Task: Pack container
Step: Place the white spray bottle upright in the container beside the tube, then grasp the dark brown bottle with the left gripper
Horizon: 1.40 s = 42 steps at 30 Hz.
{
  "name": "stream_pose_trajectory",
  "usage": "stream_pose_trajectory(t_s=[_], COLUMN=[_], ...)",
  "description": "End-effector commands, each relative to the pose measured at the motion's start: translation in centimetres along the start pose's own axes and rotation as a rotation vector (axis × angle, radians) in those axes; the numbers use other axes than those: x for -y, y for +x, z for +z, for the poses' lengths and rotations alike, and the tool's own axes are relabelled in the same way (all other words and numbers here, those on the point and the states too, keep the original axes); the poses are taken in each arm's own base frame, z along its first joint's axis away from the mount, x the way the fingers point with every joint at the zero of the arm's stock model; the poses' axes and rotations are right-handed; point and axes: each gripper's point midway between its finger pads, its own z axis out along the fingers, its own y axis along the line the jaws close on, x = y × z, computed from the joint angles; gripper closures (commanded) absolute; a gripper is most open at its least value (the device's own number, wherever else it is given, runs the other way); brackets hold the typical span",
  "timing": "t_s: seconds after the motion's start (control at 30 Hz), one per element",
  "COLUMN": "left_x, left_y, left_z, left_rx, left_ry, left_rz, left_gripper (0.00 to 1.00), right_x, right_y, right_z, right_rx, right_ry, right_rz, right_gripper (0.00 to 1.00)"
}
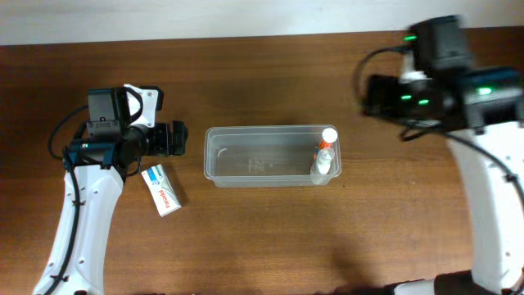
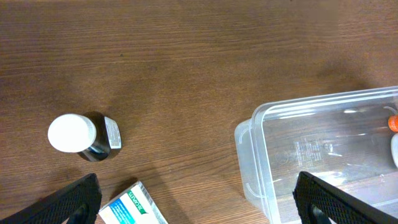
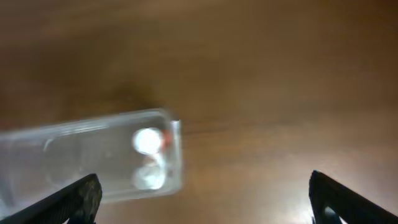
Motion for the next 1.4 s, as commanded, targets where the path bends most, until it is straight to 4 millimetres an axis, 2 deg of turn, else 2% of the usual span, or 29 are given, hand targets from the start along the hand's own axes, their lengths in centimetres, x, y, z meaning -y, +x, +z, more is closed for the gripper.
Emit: stream_pose_trajectory(t_s=[0.0, 0.1, 0.17, 0.3, 0.43, 0.53, 0.63, 0.87, 0.97, 1.07, 1.13, 1.2, 1.3, 1.37], left_x=[0.1, -0.7, -1.3, -3.7, -5.9, -7.2, -9.0, -10.4, -10.7, -10.9, -11.0, -11.2, -11.4, -11.4], left_y=[-0.8, -0.9, -1.3, -3.6, -5.5, -6.0, -5.0, 0.2, 1.7, 2.7, 3.0, 3.1, 3.1, 3.0], left_z=[-0.5, -0.6, -1.1, -3.4, -4.1, -2.6, -0.1, 7.1, 9.0, 10.2, 10.5, 10.7, 10.7, 10.7], left_rx=[0.022, 0.022, 0.031, 0.092, 0.131, 0.105, 0.036, -0.195, -0.252, -0.288, -0.298, -0.300, -0.298, -0.297], left_ry=[0.008, -0.038, -0.059, -0.100, -0.132, -0.152, -0.208, -0.198, -0.193, -0.190, -0.190, -0.203, -0.211, -0.211], left_rz=[-0.006, -0.008, -0.042, -0.150, -0.209, -0.224, -0.242, -0.289, -0.300, -0.307, -0.308, -0.307, -0.305, -0.305], left_gripper=[0.01, 0.01, 0.01, 0.01, 0.01, 0.02, 0.04, 0.04, 0.04, 0.05, 0.10, 0.21, 0.27, 0.36], right_x=[6.1, 9.4, 10.8, 12.3, 12.4, 11.9, 11.8, 11.7, 11.7, 11.7, 11.7, 11.7, 11.8, 11.8], right_y=[0.5, 1.5, 2.5, 5.1, 6.7, 7.3, 7.1, 7.0, 7.1, 7.1, 7.1, 7.1, 7.1, 7.1], right_z=[2.6, 4.2, 5.3, 7.7, 9.3, 10.3, 10.6, 10.6, 10.6, 10.6, 10.6, 10.6, 10.6, 10.6], right_rx=[-0.105, -0.162, -0.205, -0.300, -0.346, -0.360, -0.351, -0.349, -0.350, -0.350, -0.350, -0.350, -0.351, -0.351], right_ry=[0.065, 0.116, 0.136, 0.161, 0.165, 0.134, 0.124, 0.122, 0.123, 0.123, 0.123, 0.123, 0.123, 0.123], right_rz=[0.193, 0.247, 0.260, 0.281, 0.281, 0.287, 0.288, 0.288, 0.288, 0.288, 0.288, 0.288, 0.288, 0.288], right_gripper=[0.02, 0.02, 0.02, 0.02, 0.02, 0.02, 0.02, 0.02, 0.02, 0.02, 0.02, 0.02, 0.02, 0.02])
